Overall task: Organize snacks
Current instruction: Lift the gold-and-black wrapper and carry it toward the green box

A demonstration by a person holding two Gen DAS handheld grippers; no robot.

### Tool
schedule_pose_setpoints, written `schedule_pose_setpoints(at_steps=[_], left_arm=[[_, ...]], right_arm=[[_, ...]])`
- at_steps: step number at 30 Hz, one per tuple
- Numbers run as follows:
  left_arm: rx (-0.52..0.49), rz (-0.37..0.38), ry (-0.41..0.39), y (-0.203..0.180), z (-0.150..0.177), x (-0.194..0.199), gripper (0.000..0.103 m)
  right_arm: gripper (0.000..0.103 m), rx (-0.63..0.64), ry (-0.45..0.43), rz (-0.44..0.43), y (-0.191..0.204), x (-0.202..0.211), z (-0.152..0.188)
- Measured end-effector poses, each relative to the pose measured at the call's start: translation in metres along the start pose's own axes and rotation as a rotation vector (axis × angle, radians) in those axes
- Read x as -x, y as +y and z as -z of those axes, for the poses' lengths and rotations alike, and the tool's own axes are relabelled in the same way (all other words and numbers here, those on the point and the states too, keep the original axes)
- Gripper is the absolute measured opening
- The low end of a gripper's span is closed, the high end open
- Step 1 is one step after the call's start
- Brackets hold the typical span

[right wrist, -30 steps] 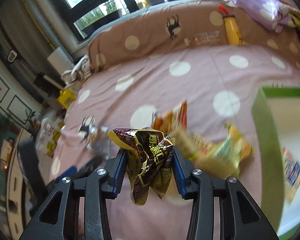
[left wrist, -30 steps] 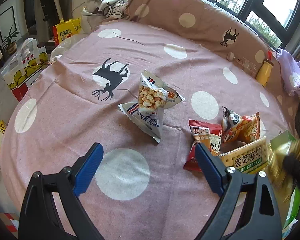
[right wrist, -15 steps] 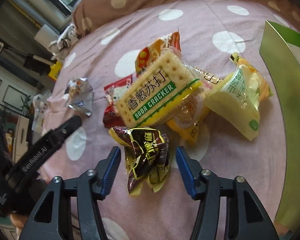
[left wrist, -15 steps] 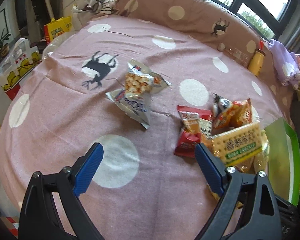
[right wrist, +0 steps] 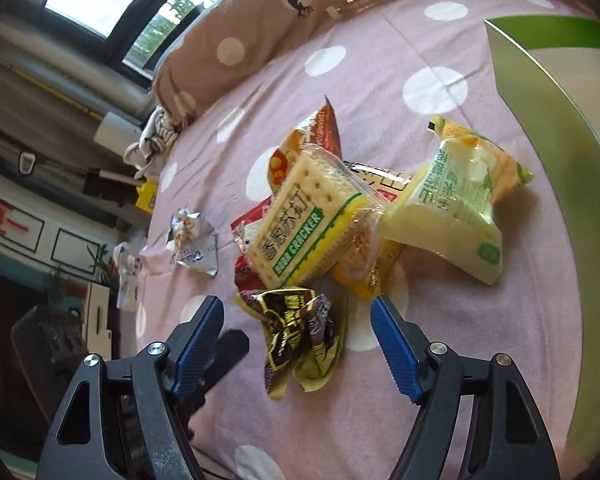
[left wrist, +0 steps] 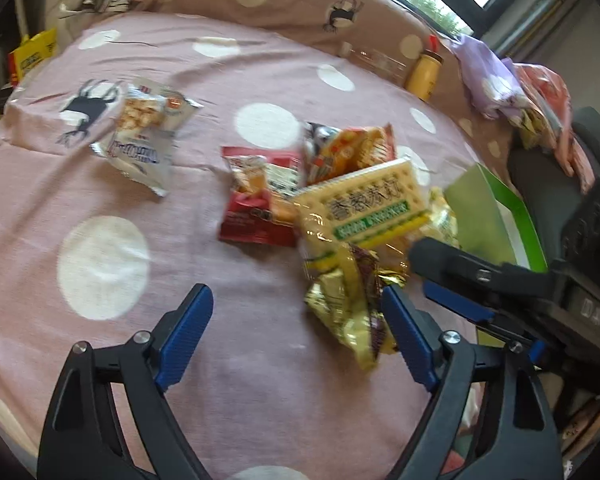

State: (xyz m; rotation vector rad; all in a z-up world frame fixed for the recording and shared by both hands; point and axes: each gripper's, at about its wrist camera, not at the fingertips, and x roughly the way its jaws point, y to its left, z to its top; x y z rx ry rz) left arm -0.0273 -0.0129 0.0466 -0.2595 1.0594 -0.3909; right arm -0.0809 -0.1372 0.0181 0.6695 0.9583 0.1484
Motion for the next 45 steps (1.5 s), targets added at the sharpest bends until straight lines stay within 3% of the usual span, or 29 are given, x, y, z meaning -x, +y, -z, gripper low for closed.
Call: schedule_pose_setpoints(at_steps=[11,17,23,33,45], left_arm=[[-0.086,0.039,0.082,-0.03,0.008,-0.028,0.055],[-0.103,0.035,0.082,-0.031,0.008,-0.031,0.049],[-0.123,0.04,0.036,-0.035,0.009,-0.02,0.044],[-0.192,0.069,-0.117,-0.047,0.008,0.008,0.043],[-0.212,0.082,-0.184,-0.055,0.01,0.017,0.042]], right_arm=[[0.075,-0.056,0.091,-0.036,-0.013,-0.031,0.0],[0.057,-0.05,0.145,-0.079,-0.011,-0.043,0.003],[0.052,-0.01,0.108,-0.037,-0.001,-0.036,0.004],[0.052,0.081,-0.029,-0.056,0.019,-0.005,0.002],[0.052,0.106,-0.098,-0.066,0.021,0.012,0.001]])
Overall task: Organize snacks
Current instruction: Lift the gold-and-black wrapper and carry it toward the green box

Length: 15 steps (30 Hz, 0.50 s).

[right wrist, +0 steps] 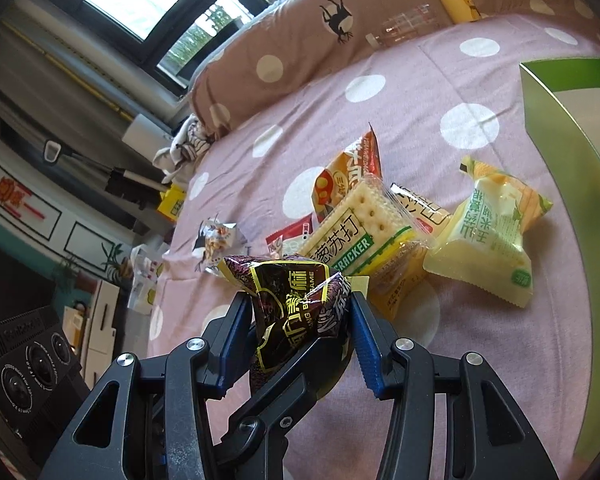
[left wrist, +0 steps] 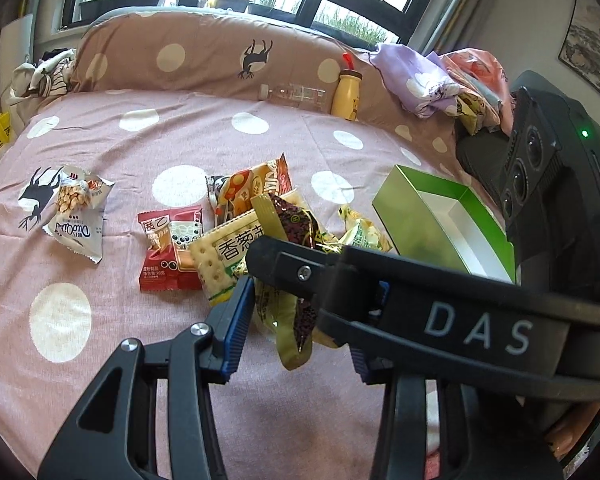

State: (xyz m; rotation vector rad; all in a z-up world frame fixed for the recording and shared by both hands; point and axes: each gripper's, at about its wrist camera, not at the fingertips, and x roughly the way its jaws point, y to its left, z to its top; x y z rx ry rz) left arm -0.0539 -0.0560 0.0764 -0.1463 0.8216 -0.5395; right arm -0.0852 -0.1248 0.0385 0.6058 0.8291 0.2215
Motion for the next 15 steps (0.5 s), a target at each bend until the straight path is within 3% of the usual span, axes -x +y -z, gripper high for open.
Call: schedule_pose_setpoints(at_steps=[15], left_arm=[[-0.031,0.011,-0.085,-0.006,-0.002,0.016,0.042]], right_arm=[[0.052,0.049,-0.08,-0.01,0.011,0.019,0.004]])
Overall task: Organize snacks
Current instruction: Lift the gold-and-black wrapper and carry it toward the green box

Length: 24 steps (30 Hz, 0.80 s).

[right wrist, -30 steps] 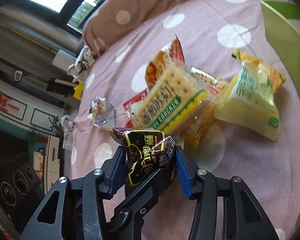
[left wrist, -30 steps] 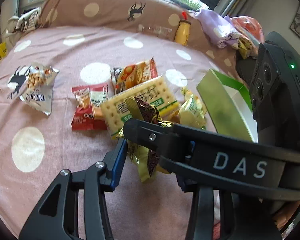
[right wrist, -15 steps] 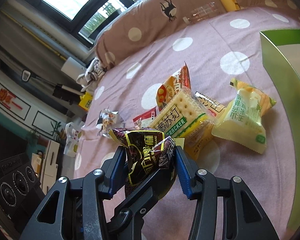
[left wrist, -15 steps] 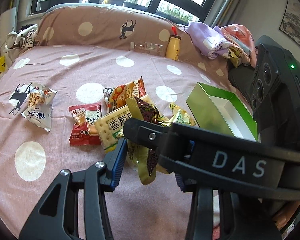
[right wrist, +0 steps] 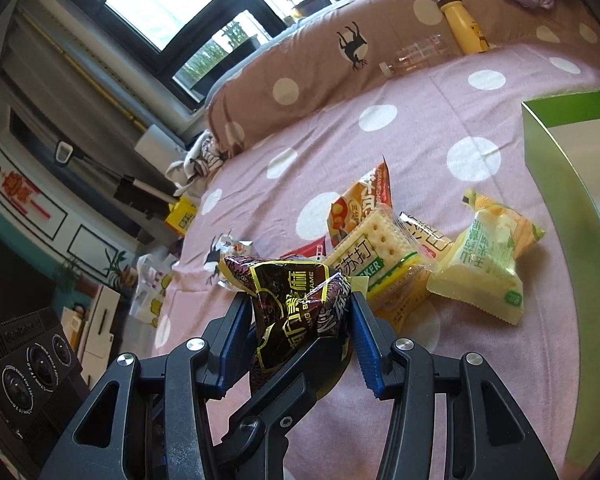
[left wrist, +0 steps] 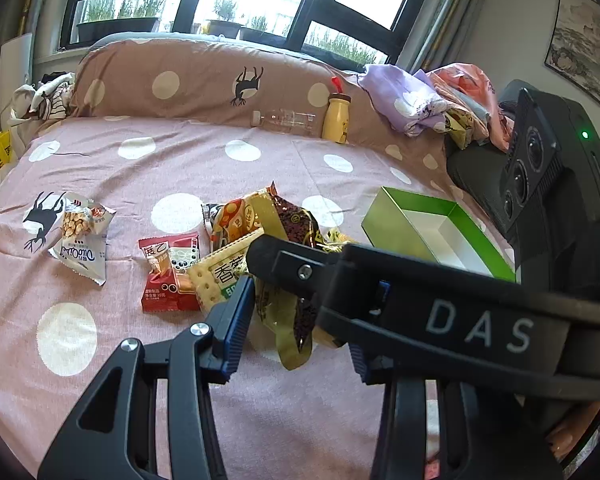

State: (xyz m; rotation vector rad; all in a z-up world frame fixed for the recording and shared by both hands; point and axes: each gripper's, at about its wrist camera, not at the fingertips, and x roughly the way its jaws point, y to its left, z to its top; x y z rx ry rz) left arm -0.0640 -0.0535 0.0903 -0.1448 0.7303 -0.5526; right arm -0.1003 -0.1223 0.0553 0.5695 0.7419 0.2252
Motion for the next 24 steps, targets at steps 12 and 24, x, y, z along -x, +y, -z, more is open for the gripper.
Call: schedule_pose_setpoints(at_steps=[12,24], left_arm=[[-0.034,0.019,-0.046,-0.008,-0.004,0.009,0.042],[-0.089,0.067,-0.07,-0.027,-0.011,0.012,0.042]], right_arm=[[0.052,0.009,-0.062,-0.002,0.004,0.017,0.002],[0.052,0.002,-0.14,0.026,0.0,0.04,-0.003]])
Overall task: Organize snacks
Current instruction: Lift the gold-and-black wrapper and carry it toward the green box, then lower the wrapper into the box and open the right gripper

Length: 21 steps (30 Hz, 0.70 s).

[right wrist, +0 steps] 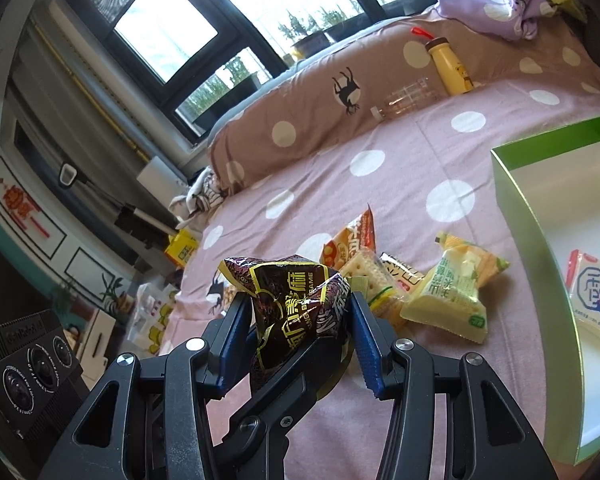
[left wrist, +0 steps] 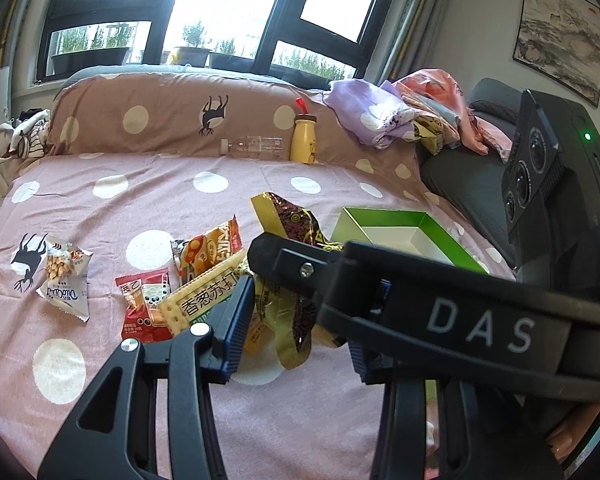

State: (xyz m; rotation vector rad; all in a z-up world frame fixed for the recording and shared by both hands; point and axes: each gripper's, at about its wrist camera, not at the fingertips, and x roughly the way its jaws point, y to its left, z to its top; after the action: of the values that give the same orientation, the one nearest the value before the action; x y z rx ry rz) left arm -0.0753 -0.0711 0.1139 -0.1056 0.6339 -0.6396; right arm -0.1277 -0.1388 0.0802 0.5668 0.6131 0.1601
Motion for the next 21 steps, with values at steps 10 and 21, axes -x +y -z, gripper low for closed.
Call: schedule_pose_setpoints(at_steps=[10,21], left_arm=[[-0.066,0.034,0.003,-0.021,-0.01,-0.006,0.042],[-0.159,0.089,0.036,-0.055,-0.023,-0.025,0.042]], right_arm=[[0.053,-0.031,-0.06,0.009,-0.011,0.017,-0.007],[0.053,-0.098,-0.137,0.04,-0.04,0.043,-0.018]])
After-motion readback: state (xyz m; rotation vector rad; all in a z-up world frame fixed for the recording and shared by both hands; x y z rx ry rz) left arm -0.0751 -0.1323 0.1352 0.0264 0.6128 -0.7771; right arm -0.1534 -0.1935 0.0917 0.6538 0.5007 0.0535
